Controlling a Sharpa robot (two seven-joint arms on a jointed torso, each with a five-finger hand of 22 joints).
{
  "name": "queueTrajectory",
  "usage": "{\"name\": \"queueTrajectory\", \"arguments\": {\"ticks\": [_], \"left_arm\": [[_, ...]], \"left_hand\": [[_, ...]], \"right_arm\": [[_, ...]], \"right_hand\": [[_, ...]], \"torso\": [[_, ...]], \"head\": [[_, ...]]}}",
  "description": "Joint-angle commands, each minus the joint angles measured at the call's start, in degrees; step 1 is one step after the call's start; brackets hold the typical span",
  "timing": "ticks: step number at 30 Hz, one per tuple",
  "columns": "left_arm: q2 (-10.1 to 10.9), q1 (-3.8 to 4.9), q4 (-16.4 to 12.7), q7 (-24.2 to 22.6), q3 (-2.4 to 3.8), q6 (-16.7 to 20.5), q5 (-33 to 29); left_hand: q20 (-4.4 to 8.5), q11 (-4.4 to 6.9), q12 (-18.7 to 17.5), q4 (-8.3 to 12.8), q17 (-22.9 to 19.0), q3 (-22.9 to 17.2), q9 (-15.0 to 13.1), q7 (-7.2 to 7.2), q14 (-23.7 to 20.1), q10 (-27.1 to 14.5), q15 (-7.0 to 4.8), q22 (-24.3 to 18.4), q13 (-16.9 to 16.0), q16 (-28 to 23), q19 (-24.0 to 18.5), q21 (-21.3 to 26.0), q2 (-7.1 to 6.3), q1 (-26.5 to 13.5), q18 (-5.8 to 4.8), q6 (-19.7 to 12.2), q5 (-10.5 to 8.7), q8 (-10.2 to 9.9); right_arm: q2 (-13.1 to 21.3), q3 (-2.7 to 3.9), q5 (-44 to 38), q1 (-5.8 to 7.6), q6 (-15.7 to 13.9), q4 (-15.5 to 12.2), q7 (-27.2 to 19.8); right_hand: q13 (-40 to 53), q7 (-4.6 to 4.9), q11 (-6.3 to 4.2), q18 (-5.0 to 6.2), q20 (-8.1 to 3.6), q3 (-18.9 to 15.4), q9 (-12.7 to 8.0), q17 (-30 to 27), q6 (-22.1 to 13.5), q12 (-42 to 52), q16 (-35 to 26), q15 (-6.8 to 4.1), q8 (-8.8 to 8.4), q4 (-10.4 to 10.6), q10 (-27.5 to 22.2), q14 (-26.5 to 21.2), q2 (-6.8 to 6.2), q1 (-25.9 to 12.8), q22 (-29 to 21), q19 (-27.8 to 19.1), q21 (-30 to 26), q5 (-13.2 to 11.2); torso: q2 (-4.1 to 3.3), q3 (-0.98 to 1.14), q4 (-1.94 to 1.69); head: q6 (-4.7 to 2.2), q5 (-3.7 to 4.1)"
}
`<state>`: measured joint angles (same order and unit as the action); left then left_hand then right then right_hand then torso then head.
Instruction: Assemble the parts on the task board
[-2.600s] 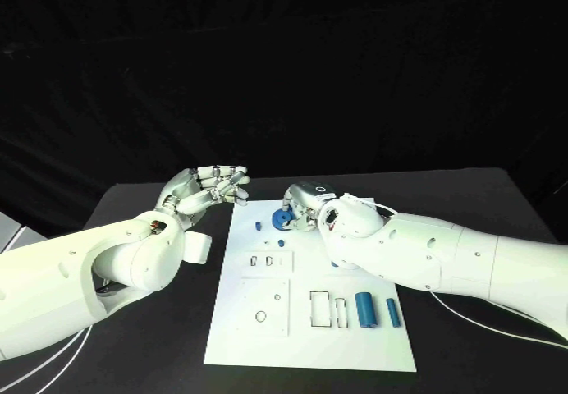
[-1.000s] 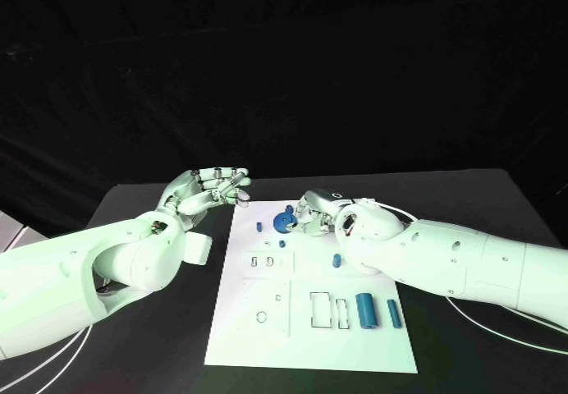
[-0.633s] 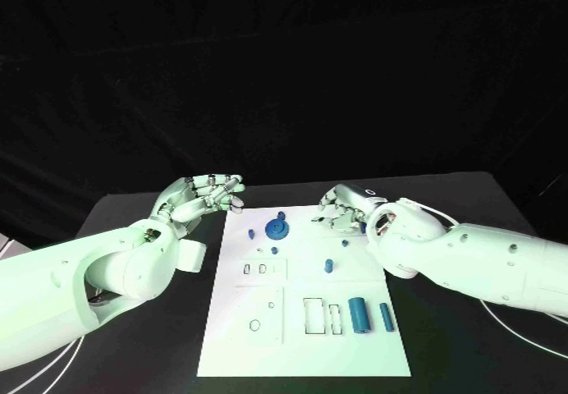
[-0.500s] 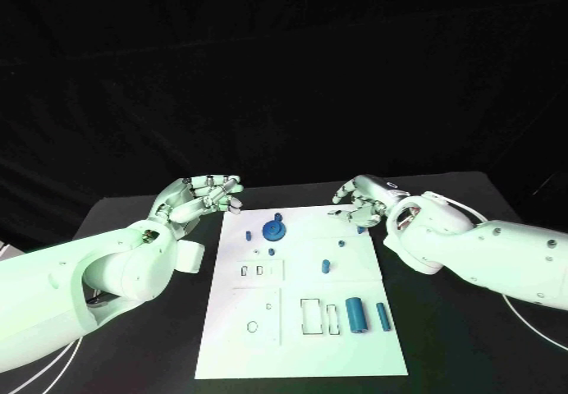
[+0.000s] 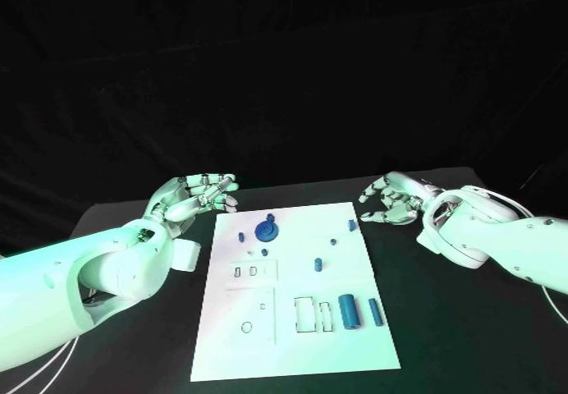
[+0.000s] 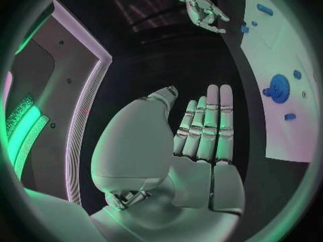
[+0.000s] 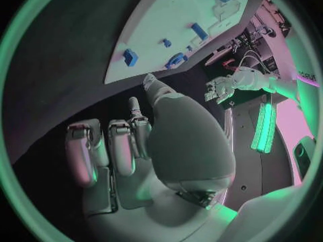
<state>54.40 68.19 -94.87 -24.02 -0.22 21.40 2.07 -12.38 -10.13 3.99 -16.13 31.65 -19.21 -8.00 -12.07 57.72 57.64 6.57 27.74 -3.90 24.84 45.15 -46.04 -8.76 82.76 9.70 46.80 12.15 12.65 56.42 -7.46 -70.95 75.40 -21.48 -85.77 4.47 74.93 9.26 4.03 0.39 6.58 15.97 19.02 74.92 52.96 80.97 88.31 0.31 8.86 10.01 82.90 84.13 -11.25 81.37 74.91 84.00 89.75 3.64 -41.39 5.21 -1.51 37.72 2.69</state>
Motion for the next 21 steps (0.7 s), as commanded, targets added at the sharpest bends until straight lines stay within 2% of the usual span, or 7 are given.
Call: {"name": "queueTrajectory", "arguments": {"ticks": [1, 2, 4, 6, 9, 12, 21], "left_arm": [[-0.2, 0.03, 0.1, -0.6, 0.04, -1.3, 0.2], [-0.2, 0.03, 0.2, -0.6, 0.04, -1.4, 0.2], [-0.2, 0.03, 0.3, -0.5, 0.04, -1.4, 0.2], [-0.2, 0.03, 0.4, -0.5, 0.03, -1.3, 0.3], [-0.1, 0.02, 0.5, -0.6, 0.03, -1.2, 0.3], [-0.1, 0.02, 0.6, -0.6, 0.03, -1.2, 0.3], [0.0, 0.02, 0.6, -0.6, 0.03, -1.2, 0.3]], "left_hand": [[0.10, -0.03, -0.1, 0.4, 0.1, 0.1, 0.0, -1.35, -0.4, -0.4, 0.03, 0.1, 0.0, 0.3, -0.5, -0.2, -0.11, -0.1, 0.68, -0.3, -0.16, -0.3], [0.10, -0.02, -0.1, 0.5, 0.1, 0.1, 0.0, -1.35, -0.4, -0.4, 0.02, 0.1, 0.0, 0.3, -0.5, -0.2, -0.10, -0.1, 0.68, -0.3, -0.15, -0.3], [0.10, -0.02, -0.1, 0.5, 0.1, 0.1, 0.0, -1.35, -0.4, -0.4, 0.02, 0.1, 0.0, 0.4, -0.5, -0.3, -0.10, 0.0, 0.69, -0.3, -0.14, -0.3], [0.10, -0.01, -0.1, 0.6, 0.2, 0.0, 0.0, -1.34, -0.4, -0.4, 0.01, 0.2, 0.0, 0.4, -0.6, -0.3, -0.10, 0.2, 0.70, -0.3, -0.12, -0.3], [0.10, -0.01, -0.1, 0.8, 0.2, -0.1, 0.0, -1.37, -0.4, -0.4, 0.00, 0.2, 0.0, 0.4, -0.6, -0.4, -0.07, 0.4, 0.71, -0.3, -0.08, -0.3], [0.10, -0.02, -0.1, 0.9, 0.3, -0.1, 0.0, -1.39, -0.4, -0.4, -0.01, 0.2, 0.0, 0.4, -0.6, -0.5, -0.05, 0.5, 0.72, -0.3, -0.06, -0.3], [0.10, -0.03, -0.1, 1.0, 0.3, -0.2, 0.0, -1.40, -0.4, -0.4, -0.02, 0.3, 0.0, 0.5, -0.7, -0.5, 0.00, 0.6, 0.72, -0.3, -0.04, -0.3]], "right_arm": [[-0.1, -0.07, -2.1, -0.54, 3.8, 0.7, -0.9], [-0.2, -0.09, -2.3, -0.75, 3.8, 0.9, -0.8], [-0.5, -0.11, -2.7, -1.16, 3.6, 1.3, -0.5], [-0.9, -0.12, -2.9, -1.54, 2.6, 1.7, 0.3], [-1.7, -0.13, -2.8, -1.93, 1.5, 2.3, 1.1], [-2.3, -0.14, -2.7, -2.20, 1.0, 2.7, 1.5], [-4.5, -0.14, -2.8, -2.72, 0.9, 4.5, 2.7]], "right_hand": [[7.1, -0.42, 0.06, -0.39, -0.39, 0.1, -0.1, 12.2, -0.1, -0.3, 0.4, -0.30, -0.23, -0.5, -0.3, 5.1, -0.24, 0.9, 15.1, 6.0, 0.3, -0.2], [7.1, -0.42, 0.06, -0.39, -0.39, 0.1, -0.1, 12.2, -0.1, -0.3, 0.4, -0.30, -0.23, -0.5, -0.3, 5.1, -0.24, 0.9, 15.1, 6.0, 0.3, -0.2], [7.1, -0.42, 0.06, -0.39, -0.39, 0.1, -0.1, 12.2, -0.1, -0.3, 0.4, -0.30, -0.23, -0.5, -0.3, 5.1, -0.24, 0.9, 15.1, 6.0, 0.3, -0.2], [7.3, -0.42, 0.06, -0.39, -0.41, 0.3, -0.1, 12.1, -0.1, -0.1, 0.4, -0.32, -0.23, -0.4, -0.1, 5.1, -0.05, 1.1, 15.1, 6.0, 0.3, -0.2], [7.4, -0.36, 0.09, -0.39, -0.42, 0.6, -0.1, 12.2, 0.0, 0.0, 0.4, -0.31, -0.21, -0.2, 0.0, 5.1, 0.40, 1.0, 15.1, 6.0, 0.3, -0.2], [7.5, -0.35, 0.10, -0.39, -0.42, 0.7, -0.1, 12.3, 0.1, 0.2, 0.4, -0.31, -0.18, -0.1, 0.1, 5.2, 0.64, 1.0, 15.1, 6.0, 0.3, -0.2], [7.8, -0.39, 0.08, -0.39, -0.45, 1.2, -0.1, 12.3, 0.4, 0.5, 0.4, -0.36, -0.06, 0.1, 0.4, 5.2, 1.13, 0.9, 15.1, 6.0, 0.3, -0.2]], "torso": [[-0.01, 0.06, -0.32], [-0.01, 0.03, -0.35], [-0.03, 0.11, -0.35], [-0.06, 0.21, -0.37], [-0.06, 0.17, -0.33], [-0.03, 0.02, -0.46], [-0.09, 0.00, -0.38]], "head": [[0.32, 0.49], [0.35, 0.55], [0.39, 0.55], [0.54, 0.22], [0.76, -0.13], [0.94, -0.13], [1.35, -0.50]]}}
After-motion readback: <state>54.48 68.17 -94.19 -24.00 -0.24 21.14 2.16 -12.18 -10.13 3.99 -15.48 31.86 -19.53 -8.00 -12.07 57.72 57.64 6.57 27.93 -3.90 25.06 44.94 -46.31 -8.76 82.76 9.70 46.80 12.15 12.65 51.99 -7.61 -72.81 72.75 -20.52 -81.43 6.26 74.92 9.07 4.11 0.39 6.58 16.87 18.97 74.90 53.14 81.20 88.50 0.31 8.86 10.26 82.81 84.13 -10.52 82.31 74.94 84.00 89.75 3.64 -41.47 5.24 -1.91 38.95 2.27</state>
